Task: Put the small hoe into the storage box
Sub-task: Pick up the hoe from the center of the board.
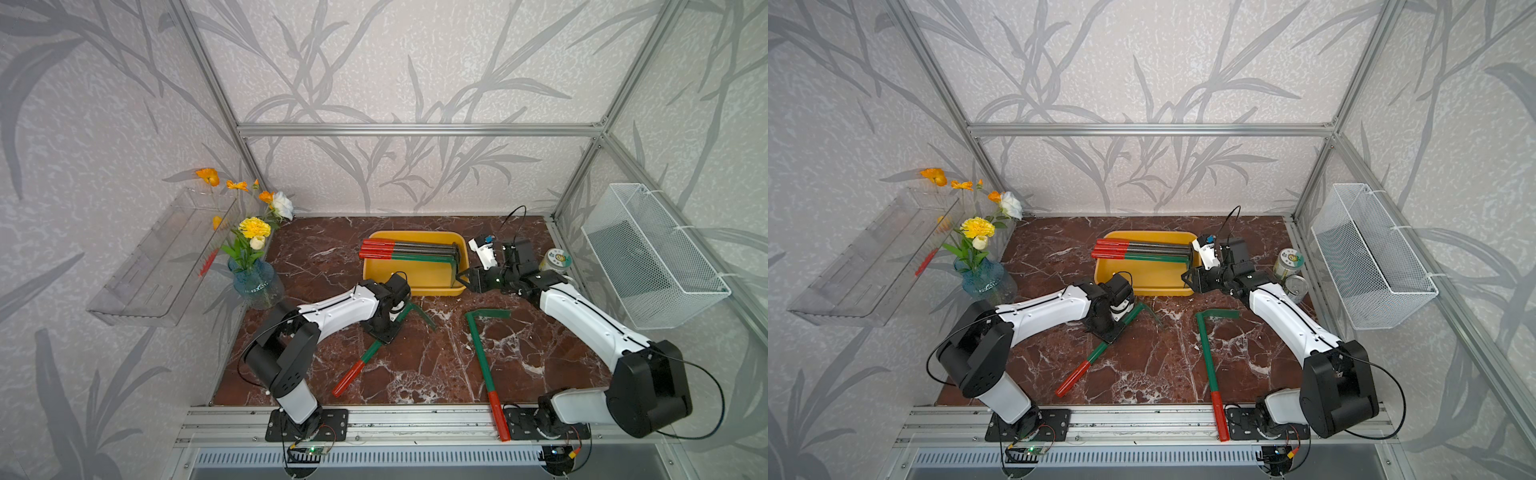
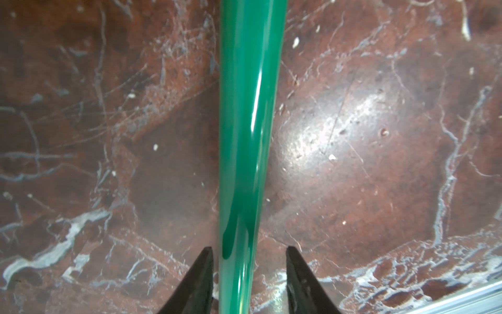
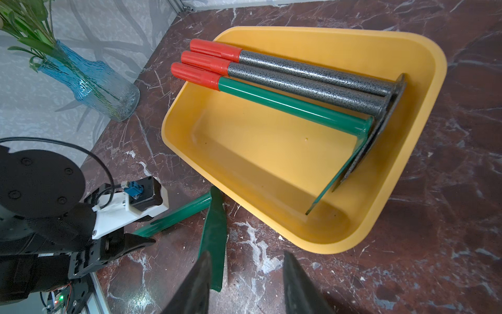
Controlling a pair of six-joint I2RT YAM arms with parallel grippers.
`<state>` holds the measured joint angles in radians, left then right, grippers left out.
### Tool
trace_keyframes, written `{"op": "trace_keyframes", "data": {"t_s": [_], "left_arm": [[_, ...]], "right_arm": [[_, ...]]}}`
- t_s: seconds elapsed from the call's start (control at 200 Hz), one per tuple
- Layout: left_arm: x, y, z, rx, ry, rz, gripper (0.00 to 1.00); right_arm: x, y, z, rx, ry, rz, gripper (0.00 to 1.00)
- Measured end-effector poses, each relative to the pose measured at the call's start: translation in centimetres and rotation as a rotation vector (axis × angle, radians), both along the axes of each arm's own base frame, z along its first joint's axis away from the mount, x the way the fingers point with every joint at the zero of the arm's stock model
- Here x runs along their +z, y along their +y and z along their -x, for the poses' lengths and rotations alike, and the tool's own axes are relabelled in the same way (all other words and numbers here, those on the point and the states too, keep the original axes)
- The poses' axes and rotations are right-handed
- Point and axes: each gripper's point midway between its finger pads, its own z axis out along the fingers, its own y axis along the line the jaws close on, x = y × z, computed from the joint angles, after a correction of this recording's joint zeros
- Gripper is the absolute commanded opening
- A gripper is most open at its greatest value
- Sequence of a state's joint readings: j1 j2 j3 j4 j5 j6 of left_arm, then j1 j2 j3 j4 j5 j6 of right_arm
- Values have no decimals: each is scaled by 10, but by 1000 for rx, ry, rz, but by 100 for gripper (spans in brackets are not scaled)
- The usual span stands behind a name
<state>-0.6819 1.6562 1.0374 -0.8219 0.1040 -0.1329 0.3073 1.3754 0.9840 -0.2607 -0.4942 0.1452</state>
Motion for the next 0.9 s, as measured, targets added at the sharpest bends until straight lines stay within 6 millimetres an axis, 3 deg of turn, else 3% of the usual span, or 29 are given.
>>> {"op": "trace_keyframes", "data": {"t_s": [0.185, 0.315, 0.55, 0.76, 0.9], "left_arm": [[-21, 12, 17, 51, 54, -41, 43], [-24, 14, 16, 65, 53, -55, 41], [-24, 9, 16, 57, 28, -62, 13], [-24, -1, 21, 30, -12, -57, 2], [-24, -6, 23, 7, -26, -52, 0]], "right_arm": [[0, 0, 0, -3, -1, 3, 44], [0, -1, 0, -3, -2, 3, 44], [0, -1, -1, -4, -5, 7, 44], [0, 0, 0, 4, -6, 7, 44], [0, 4, 6, 28, 5, 23, 44]]}}
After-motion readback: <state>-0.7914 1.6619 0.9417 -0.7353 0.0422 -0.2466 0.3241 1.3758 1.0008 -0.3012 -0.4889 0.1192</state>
